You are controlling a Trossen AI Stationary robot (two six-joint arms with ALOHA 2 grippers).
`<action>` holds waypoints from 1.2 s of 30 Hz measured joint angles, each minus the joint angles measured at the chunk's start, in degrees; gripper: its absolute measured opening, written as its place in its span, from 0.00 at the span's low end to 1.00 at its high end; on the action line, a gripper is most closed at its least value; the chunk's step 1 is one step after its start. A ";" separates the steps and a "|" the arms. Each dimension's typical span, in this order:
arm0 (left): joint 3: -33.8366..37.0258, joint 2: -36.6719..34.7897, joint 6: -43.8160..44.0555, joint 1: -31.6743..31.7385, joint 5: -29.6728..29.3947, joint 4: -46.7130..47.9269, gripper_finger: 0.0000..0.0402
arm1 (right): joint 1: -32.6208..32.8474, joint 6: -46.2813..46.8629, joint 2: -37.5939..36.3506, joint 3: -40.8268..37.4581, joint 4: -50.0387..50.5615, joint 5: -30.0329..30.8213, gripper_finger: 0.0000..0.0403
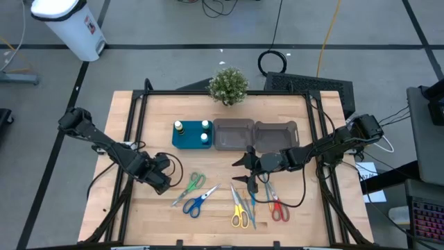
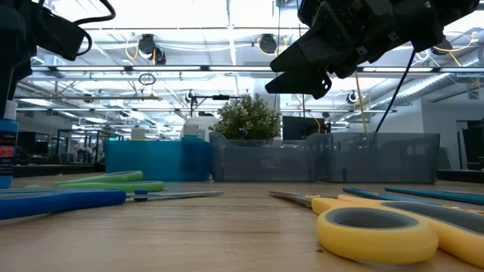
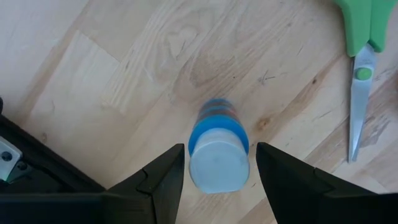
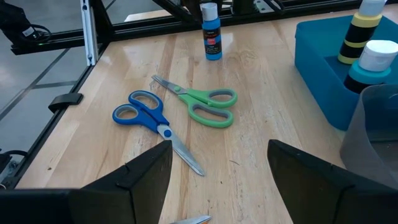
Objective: Pick & Place Paint Supplies
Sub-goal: Put the blue paint bottle into the blue bin
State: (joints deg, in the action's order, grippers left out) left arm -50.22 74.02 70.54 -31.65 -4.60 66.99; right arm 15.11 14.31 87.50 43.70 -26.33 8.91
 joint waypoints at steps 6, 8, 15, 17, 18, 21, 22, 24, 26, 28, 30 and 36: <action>0.00 0.00 0.07 0.00 0.00 0.01 0.52 | 0.00 0.00 0.00 0.00 0.00 -0.01 0.63; 0.00 0.00 0.07 -0.01 0.00 0.01 0.52 | 0.00 0.00 0.00 0.00 0.00 0.00 0.63; 0.00 0.00 0.11 -0.01 0.00 0.10 0.52 | -0.02 0.01 0.00 0.00 0.00 -0.01 0.63; 0.00 0.00 0.17 0.01 0.02 0.12 0.49 | 0.00 0.00 0.00 0.00 0.01 -0.02 0.63; 0.00 -0.02 0.20 -0.01 0.04 0.12 0.47 | 0.00 0.02 0.00 0.00 0.00 -0.02 0.63; 0.00 -0.02 0.21 -0.01 0.06 0.11 0.36 | -0.02 0.00 0.00 0.00 0.02 -0.02 0.63; 0.00 -0.05 0.22 -0.01 0.07 0.06 0.32 | -0.02 0.00 0.00 0.00 0.02 -0.02 0.63; 0.00 -0.09 0.21 -0.01 0.07 0.07 0.30 | 0.00 0.00 0.00 0.00 0.02 0.00 0.63; 0.00 -0.10 -0.18 0.00 0.07 0.06 0.30 | 0.00 0.01 0.00 0.00 0.01 0.00 0.63; 0.00 -0.45 -1.00 0.01 0.07 0.09 0.30 | -0.01 0.00 0.00 -0.01 0.01 0.00 0.63; -0.17 -0.86 -1.37 0.22 0.07 0.29 0.30 | 0.00 0.00 0.00 0.00 0.00 0.00 0.63; -3.46 -1.01 -6.38 2.33 -0.14 0.87 0.30 | 0.00 0.01 0.00 -0.02 -0.01 0.00 0.63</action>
State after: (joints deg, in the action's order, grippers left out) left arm -53.67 73.01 64.16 -29.32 -4.74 67.86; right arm 15.11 14.32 87.50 43.68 -26.34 8.91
